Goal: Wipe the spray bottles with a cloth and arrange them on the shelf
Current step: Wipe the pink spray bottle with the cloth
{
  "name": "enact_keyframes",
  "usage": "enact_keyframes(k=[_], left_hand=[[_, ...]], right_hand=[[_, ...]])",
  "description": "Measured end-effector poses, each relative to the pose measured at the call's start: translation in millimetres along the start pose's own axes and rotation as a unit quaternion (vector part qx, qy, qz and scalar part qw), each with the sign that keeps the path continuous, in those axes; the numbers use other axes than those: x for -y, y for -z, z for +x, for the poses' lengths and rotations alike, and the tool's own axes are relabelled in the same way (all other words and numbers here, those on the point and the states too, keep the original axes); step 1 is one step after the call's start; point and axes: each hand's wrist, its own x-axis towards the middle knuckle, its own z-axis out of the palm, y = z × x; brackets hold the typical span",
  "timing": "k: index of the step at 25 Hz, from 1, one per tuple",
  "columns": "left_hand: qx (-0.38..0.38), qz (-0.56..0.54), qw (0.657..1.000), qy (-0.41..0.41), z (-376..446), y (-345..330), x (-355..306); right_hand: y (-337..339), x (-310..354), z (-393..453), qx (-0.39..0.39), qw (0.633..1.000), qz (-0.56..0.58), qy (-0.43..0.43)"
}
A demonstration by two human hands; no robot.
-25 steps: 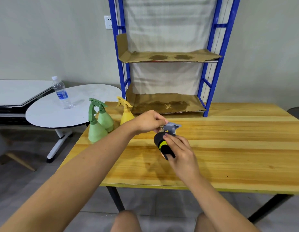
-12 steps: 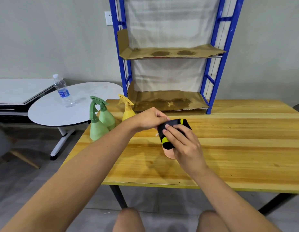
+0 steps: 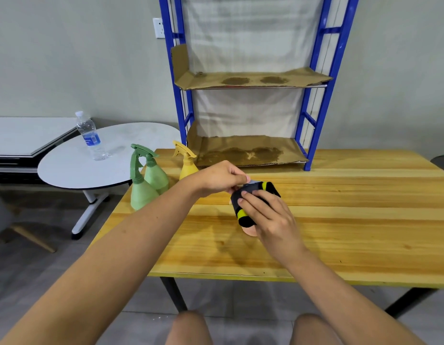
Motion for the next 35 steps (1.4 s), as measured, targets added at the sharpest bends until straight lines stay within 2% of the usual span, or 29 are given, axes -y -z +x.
enact_keyframes(k=[4, 8, 12, 16, 19, 23, 27, 30, 32, 35], left_hand=[[-0.003, -0.015, 1.0, 0.008, 2, 0, 2], [-0.002, 0.028, 1.0, 0.002, 2, -1, 1], [0.002, -0.024, 1.0, 0.016, 1, -1, -2], [0.006, 0.012, 1.0, 0.007, -1, -2, -3], [-0.001, 0.004, 1.0, 0.012, 1, -1, 0], [-0.04, 0.029, 0.999, 0.001, 4, -5, -1], [-0.08, -0.047, 0.996, -0.016, -10, -11, 13], [-0.093, 0.015, 0.995, -0.041, -19, -19, 28], [-0.14, 0.067, 0.987, -0.049, -16, -29, 33], [-0.186, 0.061, 0.98, -0.043, -10, -32, 37]], right_hand=[[-8, 5, 3, 0.06, 0.998, 0.002, 0.033], [3, -2, 15, 0.017, 0.999, 0.005, 0.038], [-6, -3, -1, 0.085, 0.995, -0.007, 0.053], [11, -12, 7, 0.037, 0.999, 0.004, 0.04], [10, -14, -1, 0.063, 0.998, 0.009, 0.027], [26, -23, 0, 0.083, 0.997, 0.009, -0.007], [64, -34, 23, 0.027, 0.998, -0.035, -0.035], [73, -35, 45, 0.036, 0.995, -0.051, -0.078], [65, -27, 64, 0.06, 0.994, -0.037, -0.081], [54, -13, 76, 0.082, 0.993, 0.002, -0.089]])
